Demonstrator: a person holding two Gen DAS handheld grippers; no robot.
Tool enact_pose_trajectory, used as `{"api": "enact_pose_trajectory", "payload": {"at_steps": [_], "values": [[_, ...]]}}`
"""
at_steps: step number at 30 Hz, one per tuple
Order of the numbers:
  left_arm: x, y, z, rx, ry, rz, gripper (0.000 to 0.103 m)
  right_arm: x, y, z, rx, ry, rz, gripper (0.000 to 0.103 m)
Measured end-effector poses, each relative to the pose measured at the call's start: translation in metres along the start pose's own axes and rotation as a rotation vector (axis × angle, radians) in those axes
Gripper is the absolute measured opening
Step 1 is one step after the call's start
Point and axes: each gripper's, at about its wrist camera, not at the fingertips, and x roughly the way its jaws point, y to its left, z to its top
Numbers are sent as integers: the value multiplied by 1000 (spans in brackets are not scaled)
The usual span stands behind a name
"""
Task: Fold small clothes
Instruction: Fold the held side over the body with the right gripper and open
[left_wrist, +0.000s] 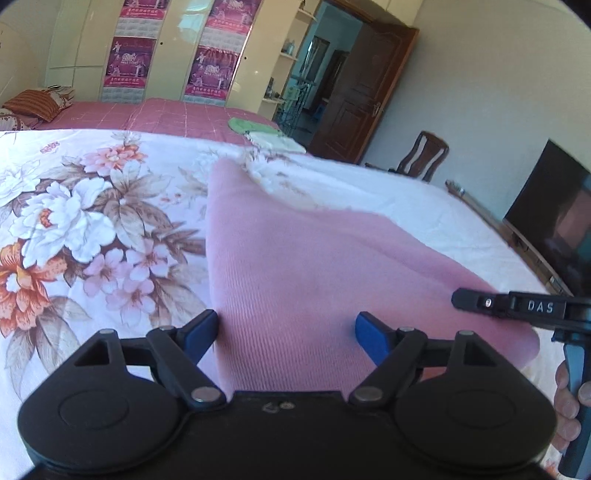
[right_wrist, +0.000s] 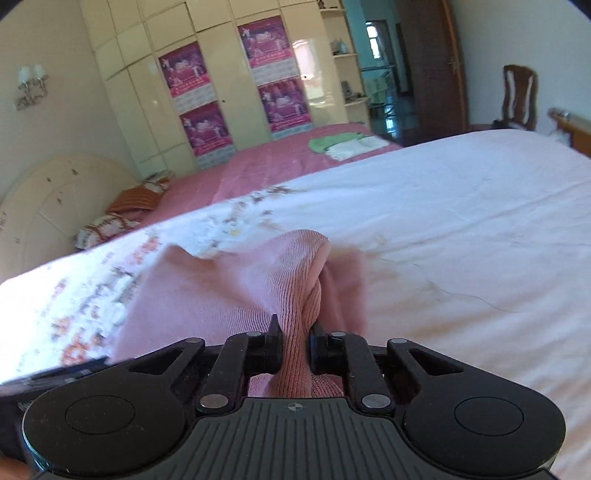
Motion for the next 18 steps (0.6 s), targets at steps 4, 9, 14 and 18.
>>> {"api": "enact_pose_trajectory", "payload": {"at_steps": [4,9,14,18], "values": [[13,12,-10,-55,77,-21,83,18,-3,-18,-2,61,-25,13],[3,13,4,-59,59,-29,80,11,-8,4,58,15,37,62],[5,25,30,-105,11,-8,80,47,-9,34,84,54,44,62],[21,35,46,-135,8,18,80,74,-15,51,122,69,51,53]]}}
